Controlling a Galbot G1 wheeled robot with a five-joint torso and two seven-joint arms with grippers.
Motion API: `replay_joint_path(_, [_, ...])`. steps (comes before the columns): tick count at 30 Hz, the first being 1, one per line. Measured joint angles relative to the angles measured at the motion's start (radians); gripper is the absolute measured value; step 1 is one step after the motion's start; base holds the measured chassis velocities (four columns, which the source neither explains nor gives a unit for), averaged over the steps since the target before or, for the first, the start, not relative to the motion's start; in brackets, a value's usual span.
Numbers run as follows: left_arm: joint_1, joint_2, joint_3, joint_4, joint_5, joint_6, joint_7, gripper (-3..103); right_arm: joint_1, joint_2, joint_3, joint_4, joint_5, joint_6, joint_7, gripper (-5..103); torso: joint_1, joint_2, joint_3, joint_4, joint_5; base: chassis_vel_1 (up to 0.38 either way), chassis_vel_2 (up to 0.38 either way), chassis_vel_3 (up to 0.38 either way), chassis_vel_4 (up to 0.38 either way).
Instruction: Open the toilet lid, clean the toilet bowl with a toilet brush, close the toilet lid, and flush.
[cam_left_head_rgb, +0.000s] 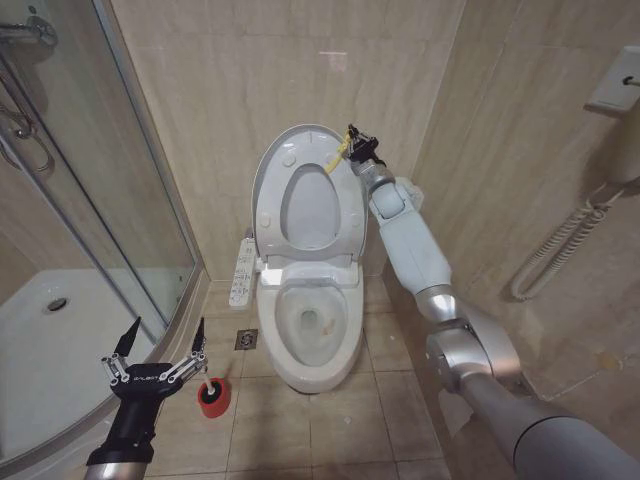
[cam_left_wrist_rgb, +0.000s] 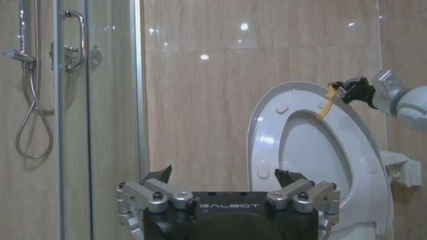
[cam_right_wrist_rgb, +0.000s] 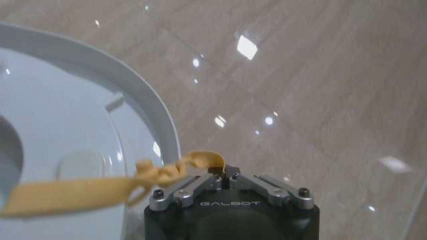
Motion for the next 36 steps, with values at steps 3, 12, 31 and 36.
replay_joint_path(3, [0.000, 0.000, 0.000, 0.000, 0.000, 0.000, 0.000, 100, -0.010, -0.009, 0.000, 0.000, 0.004, -0.019, 0.005, 2, 0.000, 0.000, 0.000, 0.0003, 0.0000, 0.000, 0.000, 0.000, 0.000])
replay_joint_path(12, [0.000, 0.000, 0.000, 0.000, 0.000, 0.000, 0.000, 100, -0.031, -0.036, 0.007, -0.015, -0.010, -0.072, 0.006, 2, 0.000, 0.000, 0.000, 0.0003, 0.0001, 0.000, 0.000, 0.000, 0.000])
replay_joint_path(31, [0.000, 0.000, 0.000, 0.000, 0.000, 0.000, 0.000, 100, -0.068, -0.063, -0.066, 0.084, 0.090, -0.148, 0.036, -1, 0.000, 0.000, 0.000, 0.0002, 0.0000, 0.000, 0.000, 0.000, 0.000])
replay_joint_path(36, [0.000, 0.000, 0.000, 0.000, 0.000, 0.000, 0.000, 100, -0.143, -0.109, -0.141, 0.251, 0.239, -0.237, 0.069, -1, 0.000, 0.000, 0.000, -0.0001, 0.0001, 0.000, 0.000, 0.000, 0.000])
